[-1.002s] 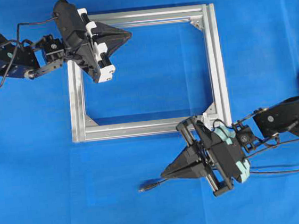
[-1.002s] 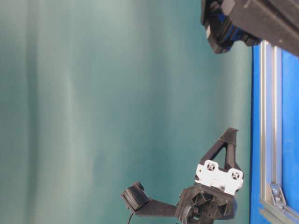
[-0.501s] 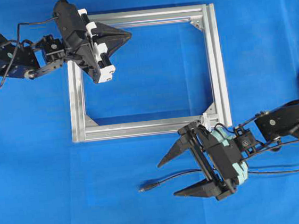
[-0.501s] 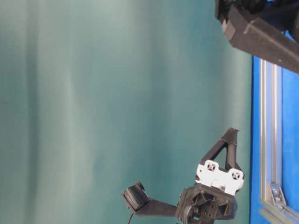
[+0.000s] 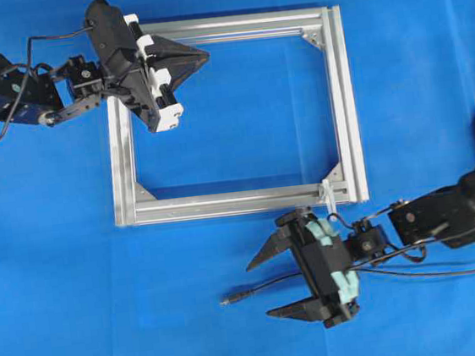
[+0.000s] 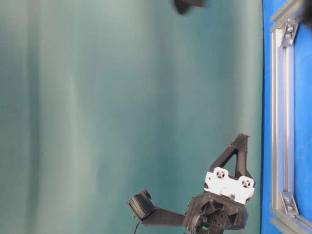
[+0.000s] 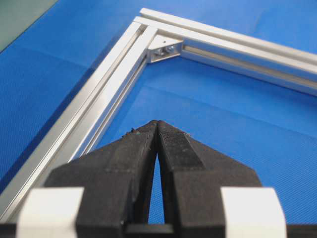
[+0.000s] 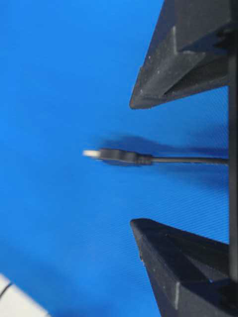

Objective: Insert the wire through the string loop located on the right side.
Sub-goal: 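Close the right gripper on the cable just behind the USB plug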

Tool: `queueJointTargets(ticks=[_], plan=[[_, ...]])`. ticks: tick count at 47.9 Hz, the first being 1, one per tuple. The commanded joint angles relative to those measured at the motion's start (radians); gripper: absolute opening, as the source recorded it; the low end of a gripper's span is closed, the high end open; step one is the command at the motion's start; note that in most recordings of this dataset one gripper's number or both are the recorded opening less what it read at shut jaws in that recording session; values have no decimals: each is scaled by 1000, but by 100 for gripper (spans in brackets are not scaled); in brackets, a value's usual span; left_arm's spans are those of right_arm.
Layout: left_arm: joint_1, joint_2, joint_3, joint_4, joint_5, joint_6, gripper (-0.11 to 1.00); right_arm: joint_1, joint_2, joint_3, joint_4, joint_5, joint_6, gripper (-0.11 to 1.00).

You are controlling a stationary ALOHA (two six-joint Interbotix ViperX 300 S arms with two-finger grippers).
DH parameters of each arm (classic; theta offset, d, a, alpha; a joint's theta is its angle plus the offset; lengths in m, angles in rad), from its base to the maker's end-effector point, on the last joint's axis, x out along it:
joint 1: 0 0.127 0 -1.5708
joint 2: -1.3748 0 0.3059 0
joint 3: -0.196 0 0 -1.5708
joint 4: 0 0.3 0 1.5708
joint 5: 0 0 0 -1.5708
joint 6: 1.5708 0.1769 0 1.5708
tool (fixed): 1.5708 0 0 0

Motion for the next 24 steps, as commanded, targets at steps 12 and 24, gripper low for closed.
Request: queueJointTargets(ticks=[12, 24], plan=[[3, -29, -8, 2, 9, 2, 0, 14, 28, -29, 40, -5, -2, 77], [5, -29, -8, 2, 9, 0, 0, 14, 28, -29, 40, 0, -8, 61]])
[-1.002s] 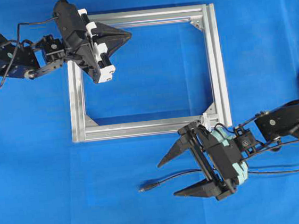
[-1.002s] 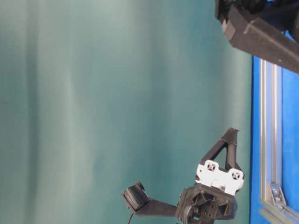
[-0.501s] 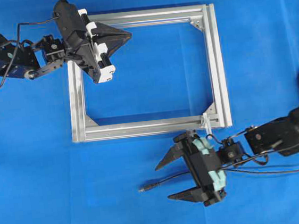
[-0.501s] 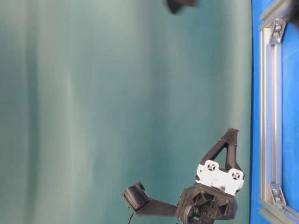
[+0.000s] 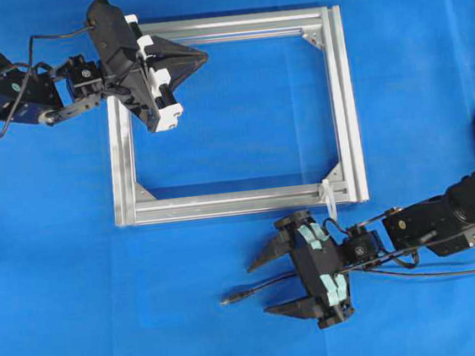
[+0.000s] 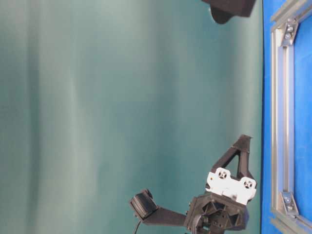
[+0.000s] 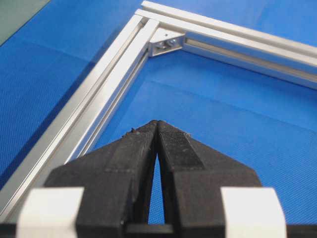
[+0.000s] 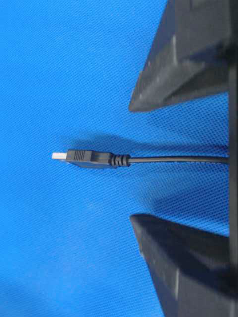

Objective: Insert the wire through the string loop located on the right side.

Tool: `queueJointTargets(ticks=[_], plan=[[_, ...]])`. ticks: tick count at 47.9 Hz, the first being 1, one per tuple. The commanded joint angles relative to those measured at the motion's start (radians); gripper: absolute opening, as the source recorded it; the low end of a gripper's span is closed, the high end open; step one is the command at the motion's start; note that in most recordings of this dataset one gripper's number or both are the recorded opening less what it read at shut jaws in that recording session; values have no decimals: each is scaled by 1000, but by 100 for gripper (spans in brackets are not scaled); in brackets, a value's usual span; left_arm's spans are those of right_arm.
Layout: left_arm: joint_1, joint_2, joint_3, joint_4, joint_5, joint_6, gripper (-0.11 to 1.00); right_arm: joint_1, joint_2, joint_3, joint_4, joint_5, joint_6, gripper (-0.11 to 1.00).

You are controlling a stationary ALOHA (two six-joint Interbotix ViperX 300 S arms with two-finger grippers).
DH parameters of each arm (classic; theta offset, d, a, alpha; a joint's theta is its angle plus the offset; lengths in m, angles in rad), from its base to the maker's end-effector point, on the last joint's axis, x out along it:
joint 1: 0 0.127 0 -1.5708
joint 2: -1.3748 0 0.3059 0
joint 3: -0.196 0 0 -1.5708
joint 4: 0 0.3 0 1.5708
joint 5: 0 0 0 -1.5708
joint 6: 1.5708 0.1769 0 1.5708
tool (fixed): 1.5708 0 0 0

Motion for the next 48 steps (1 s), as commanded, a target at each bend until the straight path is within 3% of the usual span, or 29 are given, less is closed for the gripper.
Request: queueJointTargets(ticks=[1, 8, 14, 35, 48], plan=[[2, -29, -6, 5, -5, 2, 0, 5, -15, -14, 2, -3, -5, 56], [3, -29, -6, 5, -3, 2, 0, 5, -18, -8, 2, -3, -9, 18], [2, -29, -6, 5, -3, 2, 0, 3, -18, -9, 2, -3, -8, -2], [3, -29, -6, 5, -3, 2, 0, 3, -48, -14, 2, 3, -8, -4], [3, -29, -6, 5, -3, 2, 0, 3, -186, -21, 0, 146, -20, -4]])
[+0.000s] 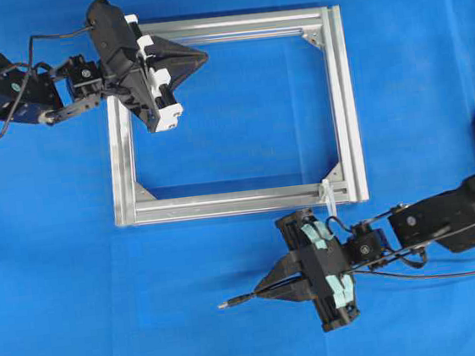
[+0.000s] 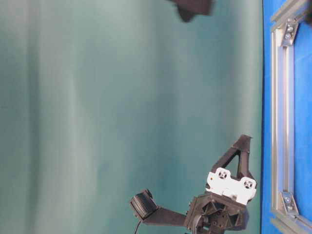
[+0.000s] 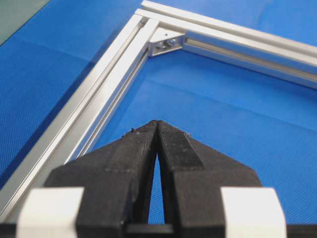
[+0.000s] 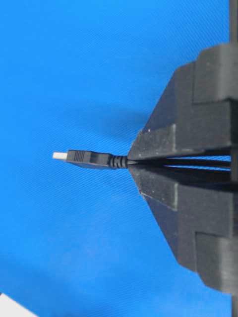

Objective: Insert the wire through the string loop located on the right side.

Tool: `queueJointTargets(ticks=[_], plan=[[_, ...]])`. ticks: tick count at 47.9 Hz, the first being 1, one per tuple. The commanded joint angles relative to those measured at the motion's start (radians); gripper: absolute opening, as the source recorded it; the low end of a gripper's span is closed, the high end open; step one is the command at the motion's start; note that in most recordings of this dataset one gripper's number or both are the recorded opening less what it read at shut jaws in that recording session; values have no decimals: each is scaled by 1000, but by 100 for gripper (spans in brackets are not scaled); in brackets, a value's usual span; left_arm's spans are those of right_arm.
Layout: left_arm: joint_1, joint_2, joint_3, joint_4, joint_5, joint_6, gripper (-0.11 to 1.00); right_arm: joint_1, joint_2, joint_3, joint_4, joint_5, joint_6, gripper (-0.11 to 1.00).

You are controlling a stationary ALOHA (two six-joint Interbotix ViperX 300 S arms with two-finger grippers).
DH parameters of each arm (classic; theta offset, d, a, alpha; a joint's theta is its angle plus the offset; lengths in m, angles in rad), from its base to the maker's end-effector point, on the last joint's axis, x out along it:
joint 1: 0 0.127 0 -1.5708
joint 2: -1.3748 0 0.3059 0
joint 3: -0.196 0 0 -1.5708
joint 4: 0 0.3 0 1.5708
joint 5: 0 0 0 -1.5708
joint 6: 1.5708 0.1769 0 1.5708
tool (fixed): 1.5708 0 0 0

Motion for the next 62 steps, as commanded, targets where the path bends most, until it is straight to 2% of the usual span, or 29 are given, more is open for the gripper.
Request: queueJointTargets(ticks=[1, 11, 62], plan=[[2, -29, -8, 2, -5, 2, 0, 3, -81, -21, 0, 51, -8, -4], [3, -29, -8, 2, -5, 2, 0, 3, -118, -31, -2, 98, -25, -4], [3, -29, -9, 2, -5, 2, 0, 3, -118, -28, -2, 101, -26, -4]])
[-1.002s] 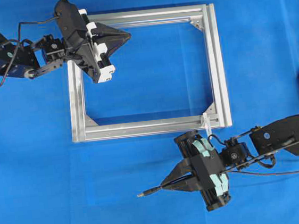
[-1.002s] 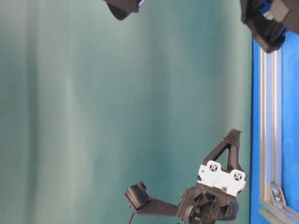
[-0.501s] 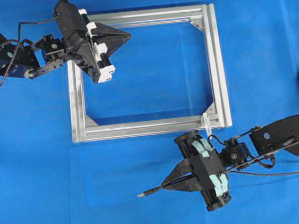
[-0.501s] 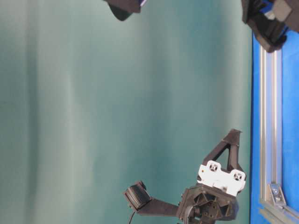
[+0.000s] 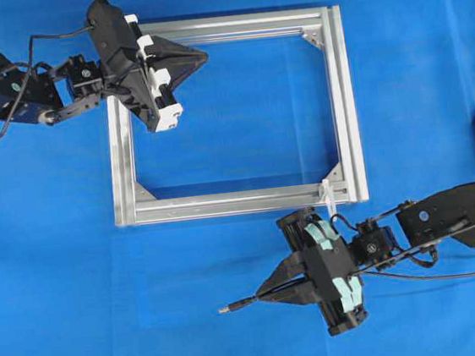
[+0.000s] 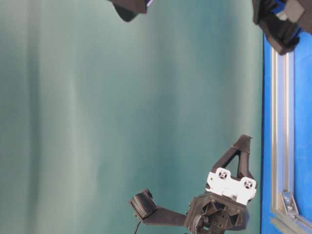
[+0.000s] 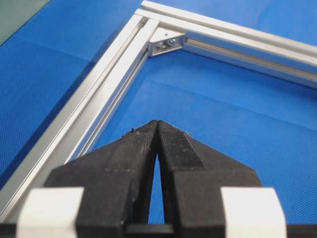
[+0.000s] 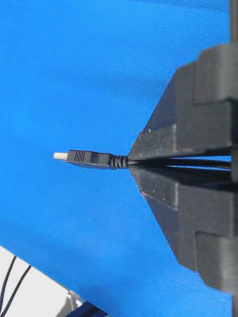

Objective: Insert the wire through the string loop located on the right side.

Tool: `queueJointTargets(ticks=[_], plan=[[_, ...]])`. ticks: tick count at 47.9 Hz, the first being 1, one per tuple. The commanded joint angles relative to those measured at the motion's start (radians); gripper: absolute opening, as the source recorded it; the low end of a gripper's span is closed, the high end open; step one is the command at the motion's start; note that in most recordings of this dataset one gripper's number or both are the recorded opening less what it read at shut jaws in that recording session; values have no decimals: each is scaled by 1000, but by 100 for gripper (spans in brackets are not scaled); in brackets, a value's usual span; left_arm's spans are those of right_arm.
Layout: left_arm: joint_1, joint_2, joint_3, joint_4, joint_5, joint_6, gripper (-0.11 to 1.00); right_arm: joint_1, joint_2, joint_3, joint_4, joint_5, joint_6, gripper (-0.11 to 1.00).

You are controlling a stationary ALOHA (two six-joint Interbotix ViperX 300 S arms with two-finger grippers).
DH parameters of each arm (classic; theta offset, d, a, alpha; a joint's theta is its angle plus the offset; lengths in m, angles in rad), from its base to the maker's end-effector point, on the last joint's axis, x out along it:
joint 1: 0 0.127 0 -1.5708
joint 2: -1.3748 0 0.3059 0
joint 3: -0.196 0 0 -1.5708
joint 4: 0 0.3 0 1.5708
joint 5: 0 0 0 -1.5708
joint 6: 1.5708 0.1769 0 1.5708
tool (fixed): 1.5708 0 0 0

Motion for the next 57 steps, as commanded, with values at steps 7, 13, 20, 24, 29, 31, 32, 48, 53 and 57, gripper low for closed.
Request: queueJointTargets(ticks=[7, 13, 20, 24, 29, 31, 32, 48, 53, 57], plan=[[0, -29, -8, 2, -5, 0, 0, 3, -31, -15, 0, -3, -2, -4], [0, -29, -8, 2, -5, 0, 0, 3, -29, -14, 0, -2, -2, -4], [2, -29, -8, 2, -5, 0, 0, 3, -31, -14, 0, -2, -2, -4], [2, -29, -8, 2, -5, 0, 0, 3, -31, -15, 0, -3, -2, -4], [0, -29, -8, 2, -5, 0, 0, 3, -31, -14, 0, -3, -2, -4], [2, -29, -8, 3, -5, 0, 0, 3, -31, -11, 0, -2, -2, -4], [0, -29, -8, 2, -5, 0, 0, 3, -32, -9, 0, -2, -2, -4], [2, -29, -8, 2, -5, 0, 0, 15, -95, 107, 23, -8, 9, -4], [2, -29, -8, 2, -5, 0, 0, 25, -141, 179, 41, -8, 8, -4], [2, -29, -8, 2, -5, 0, 0, 34, -184, 235, 51, -9, 8, -4]])
